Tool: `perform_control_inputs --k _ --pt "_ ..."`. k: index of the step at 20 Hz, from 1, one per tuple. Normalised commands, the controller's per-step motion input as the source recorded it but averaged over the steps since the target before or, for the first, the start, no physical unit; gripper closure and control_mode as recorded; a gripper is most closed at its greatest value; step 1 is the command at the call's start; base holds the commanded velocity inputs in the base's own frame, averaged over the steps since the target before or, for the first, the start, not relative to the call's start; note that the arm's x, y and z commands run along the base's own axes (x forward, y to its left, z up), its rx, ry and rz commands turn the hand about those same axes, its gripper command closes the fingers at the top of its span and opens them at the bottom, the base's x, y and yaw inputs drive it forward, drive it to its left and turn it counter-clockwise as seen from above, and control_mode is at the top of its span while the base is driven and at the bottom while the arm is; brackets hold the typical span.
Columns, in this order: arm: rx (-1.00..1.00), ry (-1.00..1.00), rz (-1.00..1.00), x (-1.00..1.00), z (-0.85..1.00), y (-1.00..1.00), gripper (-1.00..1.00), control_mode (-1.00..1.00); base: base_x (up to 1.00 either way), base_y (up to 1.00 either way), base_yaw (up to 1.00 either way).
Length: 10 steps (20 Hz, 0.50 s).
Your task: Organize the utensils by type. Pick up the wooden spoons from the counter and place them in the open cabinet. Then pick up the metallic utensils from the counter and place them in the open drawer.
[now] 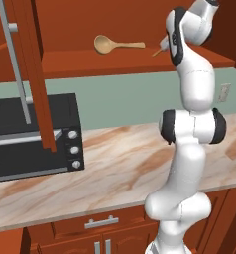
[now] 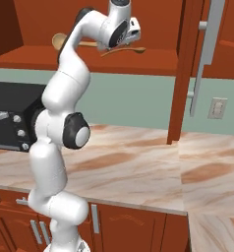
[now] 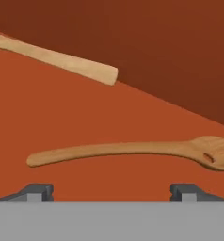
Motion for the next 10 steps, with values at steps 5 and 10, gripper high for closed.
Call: perform_control_inputs --k 5,10 --pt "0.05 -0.44 -0.13 -0.68 0.10 -0.01 -1.00 -1.00 0.00 0.00 0.00" --pt "0.05 -0.36 -0.17 -0.98 -0.11 0.01 -1.00 -1.00 0.00 0.00 0.00"
